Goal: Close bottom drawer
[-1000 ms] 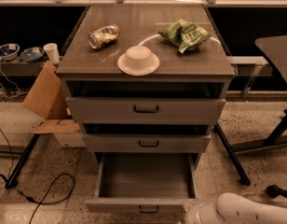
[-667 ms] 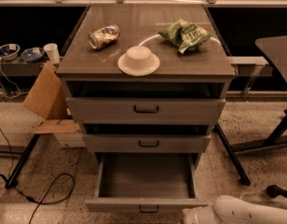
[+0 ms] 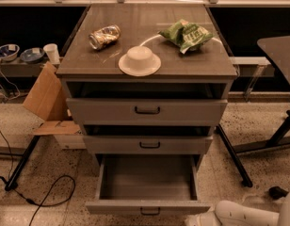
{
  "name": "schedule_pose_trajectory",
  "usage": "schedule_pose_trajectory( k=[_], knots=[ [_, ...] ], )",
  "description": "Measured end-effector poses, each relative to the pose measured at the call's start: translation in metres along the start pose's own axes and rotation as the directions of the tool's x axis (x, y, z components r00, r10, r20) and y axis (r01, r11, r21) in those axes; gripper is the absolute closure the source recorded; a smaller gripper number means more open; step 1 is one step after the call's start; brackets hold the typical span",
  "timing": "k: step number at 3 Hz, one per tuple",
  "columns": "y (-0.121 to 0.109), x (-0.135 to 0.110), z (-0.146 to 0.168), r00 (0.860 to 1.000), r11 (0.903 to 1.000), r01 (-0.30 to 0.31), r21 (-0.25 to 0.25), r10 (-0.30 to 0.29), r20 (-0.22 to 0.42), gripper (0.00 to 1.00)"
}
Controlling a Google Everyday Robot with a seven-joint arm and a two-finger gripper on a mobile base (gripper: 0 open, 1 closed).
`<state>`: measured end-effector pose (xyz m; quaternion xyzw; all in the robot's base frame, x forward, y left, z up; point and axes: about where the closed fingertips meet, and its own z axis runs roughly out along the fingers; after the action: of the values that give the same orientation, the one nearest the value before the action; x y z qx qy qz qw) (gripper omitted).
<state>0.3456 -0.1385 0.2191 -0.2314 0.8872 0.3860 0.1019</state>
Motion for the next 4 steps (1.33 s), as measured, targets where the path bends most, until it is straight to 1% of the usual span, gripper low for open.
schedule_pose_trajectory(
  k=[1, 2, 3, 4],
  knots=[
    [-0.011, -0.003, 0.016, 0.999, 0.9991, -0.037, -0.022, 0.037, -0.009, 0.0],
    [-0.02, -0.008, 0.028, 0.994, 0.9917, -0.108, -0.07, 0.109, 0.015, 0.0],
    [-0.021, -0.024, 0.029, 0.986, 0.9827, -0.132, -0.13, 0.144, 0.088, 0.0],
    [-0.015, -0.045, 0.024, 0.978, 0.9764, -0.131, -0.171, 0.156, 0.141, 0.0]
  ],
)
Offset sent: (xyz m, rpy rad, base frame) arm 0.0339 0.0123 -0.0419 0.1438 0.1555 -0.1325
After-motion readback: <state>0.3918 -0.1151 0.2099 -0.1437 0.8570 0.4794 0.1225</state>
